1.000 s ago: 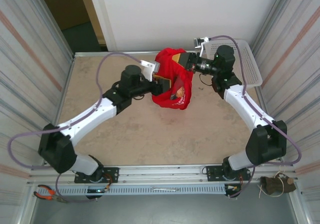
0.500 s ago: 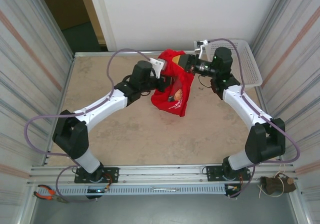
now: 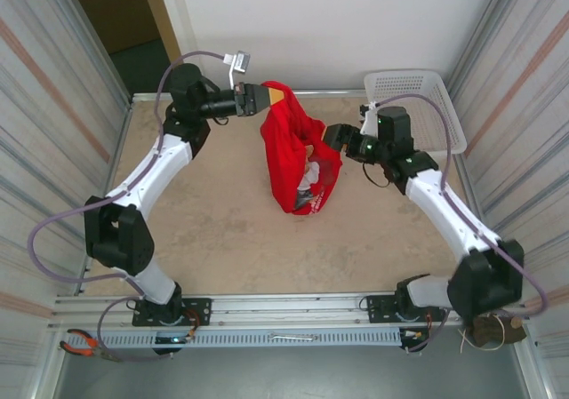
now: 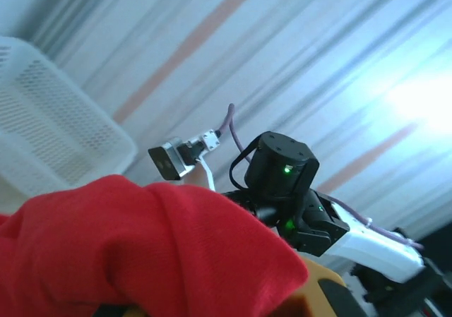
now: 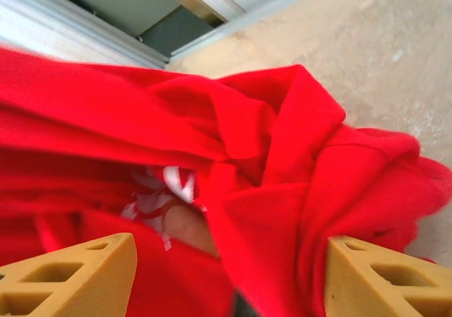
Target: Fold the inside-out t-shirt
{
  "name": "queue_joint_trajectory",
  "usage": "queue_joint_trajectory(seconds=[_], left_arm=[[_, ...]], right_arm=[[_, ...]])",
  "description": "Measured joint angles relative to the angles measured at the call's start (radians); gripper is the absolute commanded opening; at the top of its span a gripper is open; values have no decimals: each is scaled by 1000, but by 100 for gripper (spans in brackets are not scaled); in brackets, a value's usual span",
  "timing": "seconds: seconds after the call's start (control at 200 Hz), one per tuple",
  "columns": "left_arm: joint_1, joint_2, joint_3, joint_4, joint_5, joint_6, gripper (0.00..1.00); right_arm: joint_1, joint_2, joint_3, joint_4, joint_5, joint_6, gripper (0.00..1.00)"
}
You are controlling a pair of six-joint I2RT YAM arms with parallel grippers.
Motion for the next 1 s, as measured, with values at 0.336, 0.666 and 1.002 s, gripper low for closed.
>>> queue_joint_trajectory(seconds=[0.336,0.666,1.002], left_arm=[[-11,58,90,156,114,-172,0],[-17,61,144,208,144,-225,0],[178,137,13,245,31,-270,30]], right_arm=[[122,-64,204,-100,175,-164,78],[127,241,329,-66,45,-203,0],[-20,90,282,76,-327,-107,0]])
